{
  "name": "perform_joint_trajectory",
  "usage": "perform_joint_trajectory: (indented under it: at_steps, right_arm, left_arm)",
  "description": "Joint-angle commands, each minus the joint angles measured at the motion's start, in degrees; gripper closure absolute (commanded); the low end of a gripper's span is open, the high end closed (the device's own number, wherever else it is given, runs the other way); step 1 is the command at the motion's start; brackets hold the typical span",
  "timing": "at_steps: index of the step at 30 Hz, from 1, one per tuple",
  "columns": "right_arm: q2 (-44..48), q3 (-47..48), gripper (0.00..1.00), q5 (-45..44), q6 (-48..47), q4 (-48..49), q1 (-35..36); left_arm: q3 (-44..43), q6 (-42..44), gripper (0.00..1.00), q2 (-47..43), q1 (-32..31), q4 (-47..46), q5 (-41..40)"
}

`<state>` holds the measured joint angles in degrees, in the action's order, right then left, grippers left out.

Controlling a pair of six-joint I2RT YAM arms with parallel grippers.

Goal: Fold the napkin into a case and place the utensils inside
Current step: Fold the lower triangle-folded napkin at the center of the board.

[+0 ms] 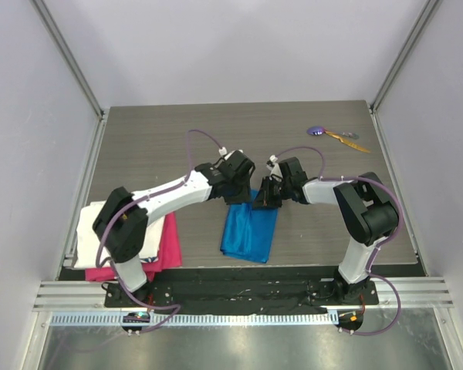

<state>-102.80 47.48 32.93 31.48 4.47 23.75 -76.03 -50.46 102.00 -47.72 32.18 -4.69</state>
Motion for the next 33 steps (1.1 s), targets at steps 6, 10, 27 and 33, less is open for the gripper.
perform_joint_trajectory:
  at_steps: [6,10,27,33]
  right_arm:
    - [2.7,6.6,0.85,-7.9,-3.4,-14.1,-0.5]
    - [5.9,8.8,0.81,-11.5,-3.7,-19.7,-0.5]
    - [21.1,-8.7,0.91,-6.5,6.2,-12.7,3.9]
    - [21.0,-11.2,0.93,-7.6,9.1,-9.2,8.5]
  left_arm:
    - [1.3,1.1,0.59,-3.9,-17.3,11.8,-11.9]
    - [1.6,0.1,0.62,-4.2,-20.8,14.3,-15.2]
    - [3.4,1.5,0.67,-0.4,-21.2,12.8,-16.2]
    - [4.8,0.4,0.67,0.5,-21.2,12.4,-16.0]
